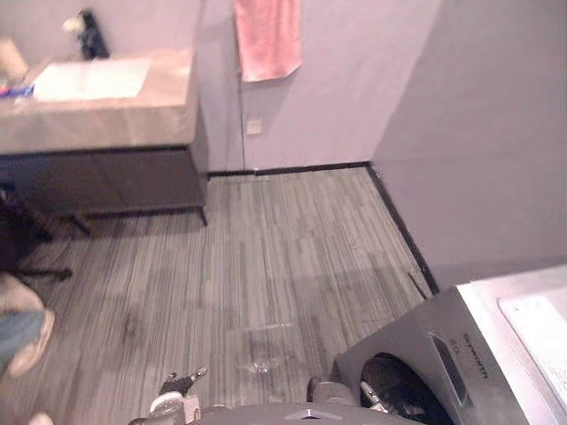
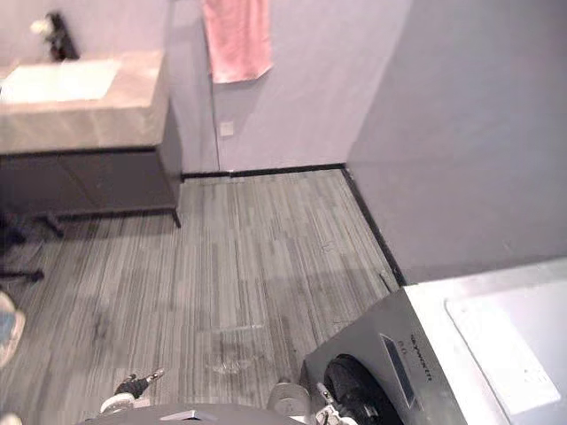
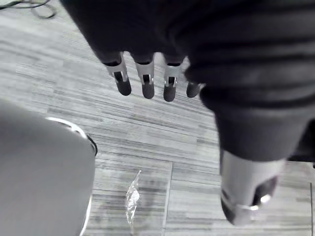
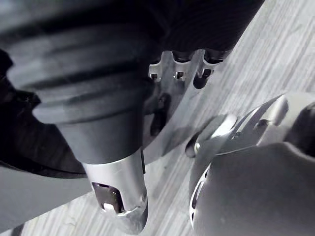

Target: Pick up the laundry basket with both hands and put the clothes into the washing machine.

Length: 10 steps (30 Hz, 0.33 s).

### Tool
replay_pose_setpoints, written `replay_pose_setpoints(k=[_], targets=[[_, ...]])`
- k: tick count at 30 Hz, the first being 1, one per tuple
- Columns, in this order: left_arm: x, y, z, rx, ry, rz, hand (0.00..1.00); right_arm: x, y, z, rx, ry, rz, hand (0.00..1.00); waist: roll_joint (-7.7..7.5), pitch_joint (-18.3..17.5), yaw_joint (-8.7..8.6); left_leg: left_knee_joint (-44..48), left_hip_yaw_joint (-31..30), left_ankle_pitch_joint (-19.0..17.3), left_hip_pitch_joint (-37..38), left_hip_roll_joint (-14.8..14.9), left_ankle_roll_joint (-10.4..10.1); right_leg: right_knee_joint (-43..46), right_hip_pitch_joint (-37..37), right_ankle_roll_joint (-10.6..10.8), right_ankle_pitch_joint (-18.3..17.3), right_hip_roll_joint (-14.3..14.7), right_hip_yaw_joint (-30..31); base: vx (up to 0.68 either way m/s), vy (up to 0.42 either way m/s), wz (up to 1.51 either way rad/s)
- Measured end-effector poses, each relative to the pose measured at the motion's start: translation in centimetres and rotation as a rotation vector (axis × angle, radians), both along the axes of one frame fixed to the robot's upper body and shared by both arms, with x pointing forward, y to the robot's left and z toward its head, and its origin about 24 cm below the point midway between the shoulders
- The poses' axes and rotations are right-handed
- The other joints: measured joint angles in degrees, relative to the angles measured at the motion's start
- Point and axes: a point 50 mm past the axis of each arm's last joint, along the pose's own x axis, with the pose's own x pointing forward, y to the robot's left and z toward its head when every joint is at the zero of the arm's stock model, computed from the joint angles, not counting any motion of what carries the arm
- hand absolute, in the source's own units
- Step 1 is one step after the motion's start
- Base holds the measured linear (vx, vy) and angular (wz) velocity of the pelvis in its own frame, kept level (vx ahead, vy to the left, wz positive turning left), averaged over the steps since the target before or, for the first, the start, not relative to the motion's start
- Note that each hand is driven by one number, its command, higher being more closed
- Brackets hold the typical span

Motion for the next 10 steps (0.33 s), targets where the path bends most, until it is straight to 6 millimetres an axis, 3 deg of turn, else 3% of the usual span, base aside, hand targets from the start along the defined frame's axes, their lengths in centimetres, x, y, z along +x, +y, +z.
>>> replay_pose_setpoints(k=[5, 10], targets=[[-0.44, -0.21, -0.18, 0.019, 0.035, -0.082, 0.00, -0.61, 0.00, -0.08, 0.000, 0.018, 0.013, 0.00, 0.42, -0.3, -1.22, -2.0, 0.5, 0.9, 1.1, -1.2, 0.6, -5.3, 2.2, 0.2, 3.0, -0.2, 0.4, -0.04, 0.047, -0.09], [-0.58, -0.72, -0.33, 0.009, 0.045, -0.096, 0.00, -1.01, -0.61, -0.12, -0.008, 0.047, 0.047, 0.00, 1.09, -0.8, -1.28, -2.7, 0.5, 1.7, 0.8, -1.2, 0.2, -8.4, 3.0, 0.6, 5.3, 0.3, 0.2, -0.02, 0.005, -0.01]])
